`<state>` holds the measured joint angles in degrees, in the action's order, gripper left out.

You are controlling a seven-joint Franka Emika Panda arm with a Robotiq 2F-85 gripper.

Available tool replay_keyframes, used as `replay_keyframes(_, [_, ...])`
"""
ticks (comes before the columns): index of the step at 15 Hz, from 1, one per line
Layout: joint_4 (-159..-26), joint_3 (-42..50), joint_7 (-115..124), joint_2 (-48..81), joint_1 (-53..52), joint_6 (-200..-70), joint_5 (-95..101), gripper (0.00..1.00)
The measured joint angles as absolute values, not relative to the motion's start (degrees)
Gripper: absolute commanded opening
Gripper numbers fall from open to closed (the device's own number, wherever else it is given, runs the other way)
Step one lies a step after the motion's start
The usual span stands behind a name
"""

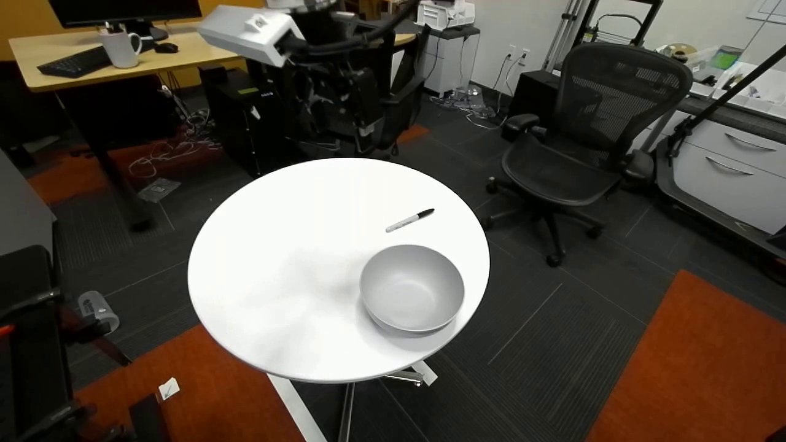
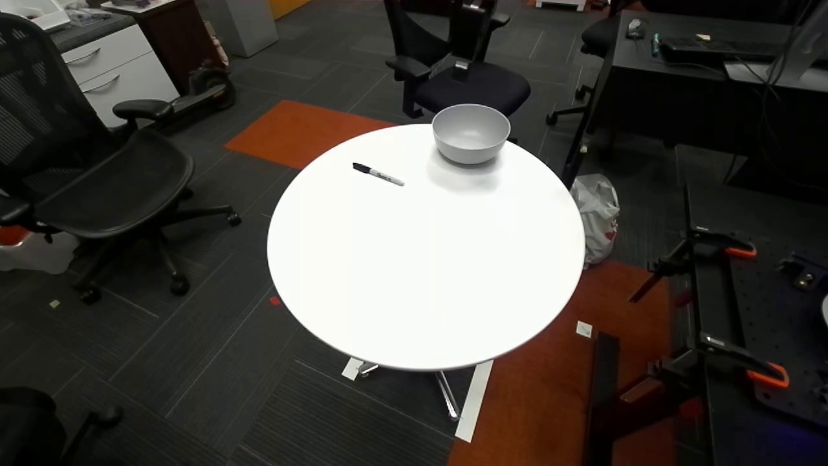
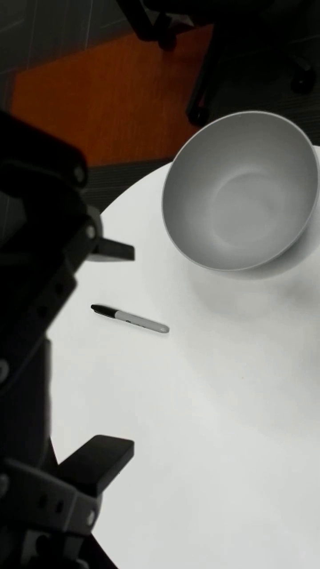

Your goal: Put the pen inside the grey bowl

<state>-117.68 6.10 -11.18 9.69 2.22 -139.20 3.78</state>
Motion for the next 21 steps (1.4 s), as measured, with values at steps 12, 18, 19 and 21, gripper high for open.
replay_keyframes(12, [-95.96,4.76,-9.59,31.79,2.28,-139.19,4.02,1.0])
replay_keyframes(18, [-92.15,2.42,-9.61,35.34,3.49,-139.2,1.87,1.0])
replay_keyframes(19, [-92.17,2.42,-9.61,35.34,3.49,-139.2,1.88,1.0])
replay_keyframes(21, [-92.17,2.42,-9.61,35.34,3.5,-139.2,1.88,1.0])
